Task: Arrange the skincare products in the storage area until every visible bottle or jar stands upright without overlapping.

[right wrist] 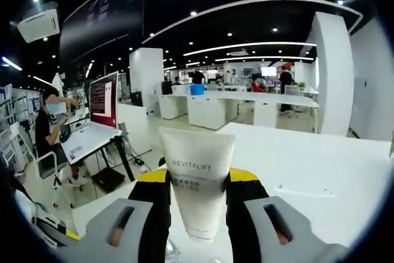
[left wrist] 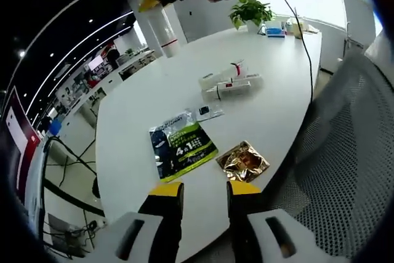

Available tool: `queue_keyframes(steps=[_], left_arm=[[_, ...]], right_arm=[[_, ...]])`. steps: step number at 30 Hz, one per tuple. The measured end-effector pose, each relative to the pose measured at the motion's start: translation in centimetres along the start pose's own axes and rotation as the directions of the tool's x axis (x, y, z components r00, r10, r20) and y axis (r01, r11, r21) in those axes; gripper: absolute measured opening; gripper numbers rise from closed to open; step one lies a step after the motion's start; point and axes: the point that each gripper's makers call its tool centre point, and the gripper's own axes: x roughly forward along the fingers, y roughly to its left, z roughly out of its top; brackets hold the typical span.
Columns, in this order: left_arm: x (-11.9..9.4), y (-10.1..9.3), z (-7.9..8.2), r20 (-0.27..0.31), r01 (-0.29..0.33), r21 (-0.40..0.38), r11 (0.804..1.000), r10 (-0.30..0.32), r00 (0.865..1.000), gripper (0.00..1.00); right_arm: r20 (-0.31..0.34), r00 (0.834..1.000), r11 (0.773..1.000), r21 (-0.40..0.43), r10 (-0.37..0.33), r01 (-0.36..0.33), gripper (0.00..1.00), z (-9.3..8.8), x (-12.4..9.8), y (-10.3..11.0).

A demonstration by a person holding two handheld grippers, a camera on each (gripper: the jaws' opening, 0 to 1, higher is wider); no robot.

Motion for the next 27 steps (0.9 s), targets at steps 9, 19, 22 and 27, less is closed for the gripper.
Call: queue_keyframes(steps=[9, 19, 22, 27], left_arm=[[0.1, 0.0, -0.3, -0.020, -0.002, 0.003, 1.000, 0.002, 1.000, 0.29], [0.2, 0.1, -0.5, -0.035, -0.001, -0.004, 1.000, 0.001, 0.999, 0.29], [0.2, 0.2, -0.5, -0.031, -0.006, -0.003, 1.000, 0.006, 0.999, 0.30], [0.3, 0.2, -0.4, -0.027, -0.009, -0.006, 1.000, 0.009, 1.000, 0.29]], right_arm=[[-0.026, 0.998, 0.997, 0.044, -0.064, 0.065, 0.31, -2.2, 1.8, -3.7], [-0.067, 0.988, 0.987, 0.068, -0.138, 0.143, 0.31, -4.8, 3.7, -7.6], [-0.077, 0.985, 0.986, 0.060, -0.153, 0.157, 0.31, -5.7, 4.2, -8.5], [-0.104, 0.977, 0.981, 0.044, -0.184, 0.189, 0.31, -7.4, 4.6, -9.8]])
